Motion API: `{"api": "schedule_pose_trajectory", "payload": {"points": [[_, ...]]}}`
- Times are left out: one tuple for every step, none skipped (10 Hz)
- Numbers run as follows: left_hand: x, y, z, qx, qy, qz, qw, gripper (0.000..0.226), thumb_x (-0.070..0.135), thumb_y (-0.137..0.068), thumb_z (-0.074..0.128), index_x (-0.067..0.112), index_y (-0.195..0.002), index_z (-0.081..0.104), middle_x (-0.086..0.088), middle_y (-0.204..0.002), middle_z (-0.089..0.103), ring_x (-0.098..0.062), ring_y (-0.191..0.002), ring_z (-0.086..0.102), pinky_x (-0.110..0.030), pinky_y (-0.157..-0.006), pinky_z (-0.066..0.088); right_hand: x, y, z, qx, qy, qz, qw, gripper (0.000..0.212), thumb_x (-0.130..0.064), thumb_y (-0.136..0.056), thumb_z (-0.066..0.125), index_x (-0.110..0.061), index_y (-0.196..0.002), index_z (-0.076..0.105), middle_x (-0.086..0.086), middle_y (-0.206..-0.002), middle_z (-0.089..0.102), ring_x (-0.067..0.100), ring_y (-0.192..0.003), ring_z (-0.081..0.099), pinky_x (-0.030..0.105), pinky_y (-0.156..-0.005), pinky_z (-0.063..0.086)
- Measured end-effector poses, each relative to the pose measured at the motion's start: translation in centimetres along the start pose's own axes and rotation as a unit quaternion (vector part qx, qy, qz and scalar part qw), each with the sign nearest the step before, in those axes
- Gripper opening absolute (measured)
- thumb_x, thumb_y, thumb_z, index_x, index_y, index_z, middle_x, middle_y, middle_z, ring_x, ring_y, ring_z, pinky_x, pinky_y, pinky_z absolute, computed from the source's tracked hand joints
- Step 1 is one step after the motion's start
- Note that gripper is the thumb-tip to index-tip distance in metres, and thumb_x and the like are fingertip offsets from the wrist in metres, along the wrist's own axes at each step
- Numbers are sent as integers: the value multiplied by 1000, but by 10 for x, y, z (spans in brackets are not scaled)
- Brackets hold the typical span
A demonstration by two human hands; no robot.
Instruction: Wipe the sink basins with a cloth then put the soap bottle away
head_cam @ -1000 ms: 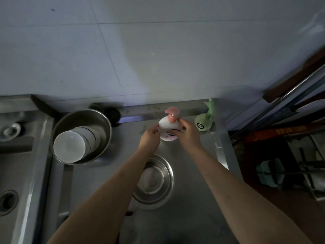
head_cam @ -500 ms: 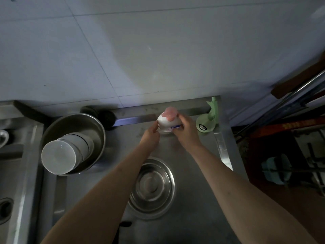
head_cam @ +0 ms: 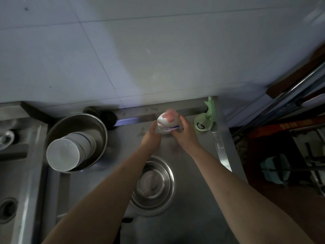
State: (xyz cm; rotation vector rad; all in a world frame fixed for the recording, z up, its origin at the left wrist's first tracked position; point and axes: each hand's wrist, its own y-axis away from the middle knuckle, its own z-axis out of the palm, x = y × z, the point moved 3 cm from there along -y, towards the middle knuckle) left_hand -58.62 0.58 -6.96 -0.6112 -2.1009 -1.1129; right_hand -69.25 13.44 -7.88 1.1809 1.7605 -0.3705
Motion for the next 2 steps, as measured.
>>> {"api": "schedule_pose_trajectory", "payload": {"points": [[-6, 14, -4, 14, 36, -15, 999, 60, 2, -94, 48, 21, -151, 42, -4, -141, 54, -19, -116, 56, -27, -91, 43, -10, 24, -8, 29, -16, 14, 999, 55, -15, -93, 70, -14, -146, 52, 1, -138, 59, 17, -130, 53, 22, -103, 38], [-19, 29, -12, 62, 78, -21, 995, 52, 6, -95, 48, 18, -146, 48, -9, -141, 59, -27, -111, 63, -38, -93, 52, -18, 49, -8, 34, -53, 27, 998, 40, -10, -94, 62, -16, -134, 60, -4, -120, 60, 23, -122, 59, 35, -103, 47]]}}
